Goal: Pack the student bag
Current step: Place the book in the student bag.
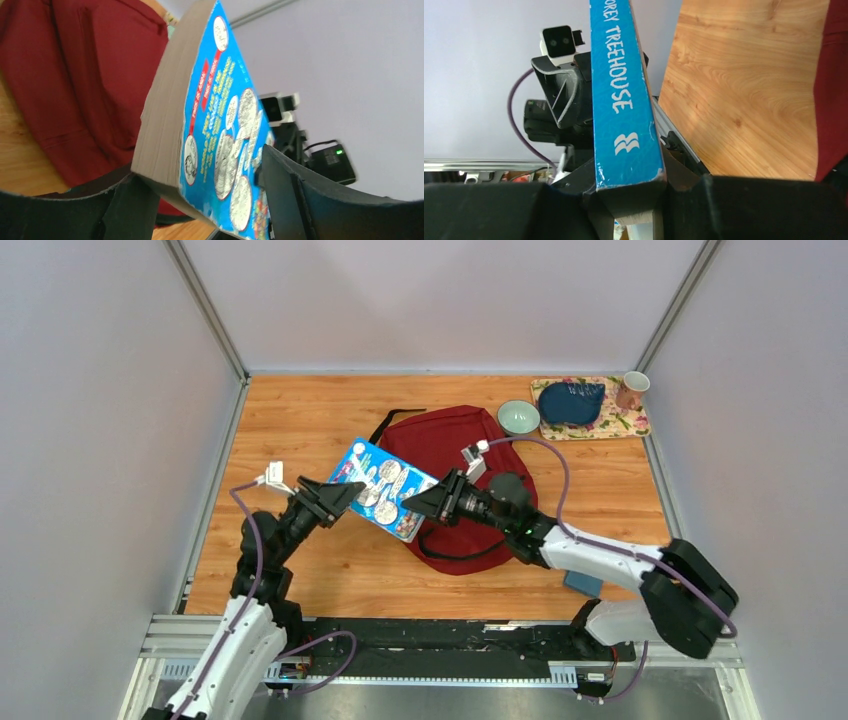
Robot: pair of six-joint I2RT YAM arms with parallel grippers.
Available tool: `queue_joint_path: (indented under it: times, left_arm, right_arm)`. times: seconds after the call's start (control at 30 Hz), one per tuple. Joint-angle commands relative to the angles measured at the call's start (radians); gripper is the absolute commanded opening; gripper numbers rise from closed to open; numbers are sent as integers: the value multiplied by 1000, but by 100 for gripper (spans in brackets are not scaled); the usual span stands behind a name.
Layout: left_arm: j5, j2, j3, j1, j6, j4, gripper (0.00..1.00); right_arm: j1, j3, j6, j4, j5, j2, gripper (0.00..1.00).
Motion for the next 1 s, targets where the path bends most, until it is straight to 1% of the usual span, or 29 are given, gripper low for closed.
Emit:
queue_joint_path:
  times: [0.0,0.03,0.07,0.1,0.13,0.17,0.2,0.23,0.27,0.4,0.43,0.5,0.53,0.57,0.6,0.63,0.67,0.7,0.73,0.77,0.8,0.83,0.9,0.97]
  left_arm:
    - [142,75,239,-4,367,-375,77]
    - [147,88,260,-5,400,-463,77]
    - [148,95,286,-4,452,-489,77]
    - [147,100,293,-5,470,-506,77]
    - [144,103,294,-5,480,-515,77]
    - [142,102,291,-5,494,-517,77]
    - [141,103,288,-4,497,-515,77]
    - [145,105,285,-7,505,-507,77]
    - [151,108,285,-7,505,-503,77]
    - [167,177,317,-49,552,-501,78]
    - [139,195,354,-80,597,-526,78]
    - [81,255,397,-198,649,-559,78]
    - [5,279,442,-244,699,-590,79]
    - [-31,302,466,-349,723,-599,79]
    - [-62,359,487,-397,746,-605,79]
    - [-121,390,533,-443,785,-613,79]
    - [-151,420,558,-498,809,-615,79]
    - [-180,491,585,-590,832,-621,79]
    - [-230,525,643,-644,883,-630,79]
    - [-247,563,674,-686,907,-632,79]
    - [-257,632,705,-758,931,-633,79]
    - [-269,669,761,-786,969,-636,79]
    - [-266,770,814,-851,1005,-636,80]
    - [-261,833,886,-885,1053,-641,80]
  right_arm:
    - [-34,15,-181,-280,150,-217,0]
    - [-42,17,-203,-337,180,-290,0]
    - [-51,17,-229,-394,247,-329,0]
    - [-60,20,-259,-508,285,-367,0]
    - [-65,22,-278,-562,318,-445,0]
    - [-72,22,-295,-602,427,-486,0]
    - [-79,20,-321,-703,472,-528,0]
    - [-80,19,-332,-744,515,-609,0]
    - [-86,17,-338,-777,586,-649,0]
    - [-94,26,-376,-957,735,-862,0]
    - [-92,31,-390,-986,761,-892,0]
    - [-92,55,-404,-1075,838,-960,0]
    - [-92,64,-411,-1103,859,-982,0]
    - [-92,77,-425,-1132,900,-996,0]
    - [-92,98,-434,-1185,921,-1020,0]
    - [-94,110,-442,-1210,938,-1031,0]
    - [-94,123,-459,-1235,971,-1039,0]
    - [-92,146,-464,-1283,987,-1048,0]
    - [-92,156,-467,-1305,1002,-1053,0]
    - [-92,164,-473,-1324,1022,-1056,0]
    - [-92,172,-477,-1357,1031,-1059,0]
    - [-92,183,-477,-1373,1039,-1061,0]
    - [-92,189,-477,-1399,1050,-1073,0]
    - [-94,190,-474,-1410,1053,-1085,0]
